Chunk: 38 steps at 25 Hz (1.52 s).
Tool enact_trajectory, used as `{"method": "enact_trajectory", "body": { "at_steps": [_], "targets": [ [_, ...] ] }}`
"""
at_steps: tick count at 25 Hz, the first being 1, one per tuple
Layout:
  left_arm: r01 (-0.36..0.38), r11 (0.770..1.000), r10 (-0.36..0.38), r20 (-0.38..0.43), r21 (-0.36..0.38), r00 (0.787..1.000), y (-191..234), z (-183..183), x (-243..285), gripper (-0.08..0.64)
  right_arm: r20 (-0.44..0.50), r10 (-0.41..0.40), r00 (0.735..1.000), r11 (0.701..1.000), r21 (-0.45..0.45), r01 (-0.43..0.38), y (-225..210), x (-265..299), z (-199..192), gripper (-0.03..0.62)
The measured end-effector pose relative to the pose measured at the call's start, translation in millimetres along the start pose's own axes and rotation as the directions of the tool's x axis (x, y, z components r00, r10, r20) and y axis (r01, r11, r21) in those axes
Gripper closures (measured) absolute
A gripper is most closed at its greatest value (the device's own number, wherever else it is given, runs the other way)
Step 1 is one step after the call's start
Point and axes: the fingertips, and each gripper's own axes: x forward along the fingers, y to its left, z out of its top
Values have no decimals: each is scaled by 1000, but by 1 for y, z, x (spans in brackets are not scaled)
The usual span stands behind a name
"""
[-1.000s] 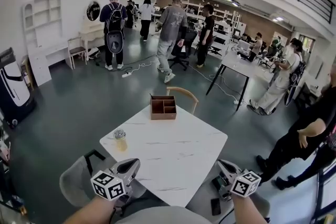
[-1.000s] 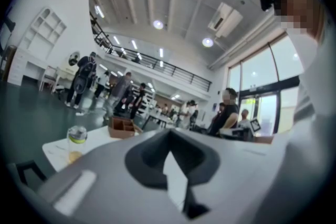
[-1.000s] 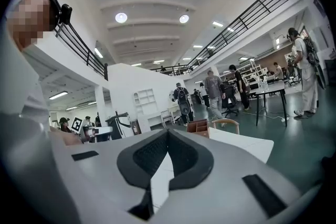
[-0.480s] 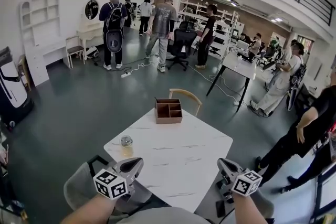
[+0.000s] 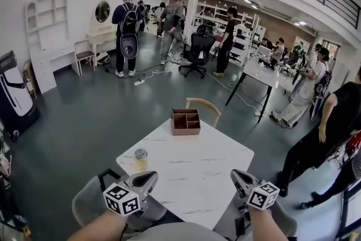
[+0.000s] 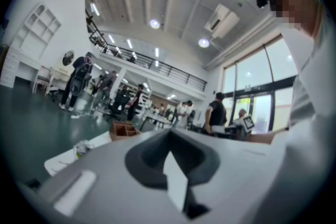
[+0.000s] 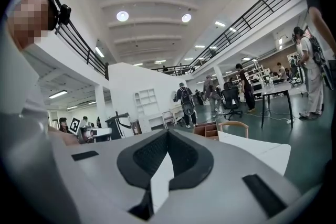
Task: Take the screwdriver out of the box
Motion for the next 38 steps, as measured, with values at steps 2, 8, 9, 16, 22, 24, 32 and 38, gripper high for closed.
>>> {"method": "enact_trajectory", "body": {
  "at_steps": [2,8,9,16,22,24,32,38],
  "targets": [
    [-6,1000,6,2,4,1000,1,0,-1,556,1,9,1000,1000,-2,-9,0,3,1,584],
    [-35,999,35,8,5,999,5,-1,3,556,3,34,999,999,5,-34,-12,16,2,584],
    [-38,999,38,3,5,999,5,-3,5,555,5,37,999,999,8,-37,-15,17,1,584],
    [-63,998,63,-29,9,998,3,-10,31,556,-19,74,997,997,22,-73,-40,30,-3,584],
    [-119,993,119,-39,6,992,6,-15,80,555,-49,131,990,991,25,-130,-83,52,1,584],
    [-151,989,151,-37,-4,988,10,-15,101,555,-67,161,985,987,21,-160,-99,66,3,584],
    [-296,954,295,-39,-36,955,36,-26,184,555,-103,284,953,957,-32,-289,-164,132,17,584],
    [-340,940,339,-62,-18,939,64,-27,226,556,-123,289,950,955,-40,-295,-203,185,17,584]
  ]
}}
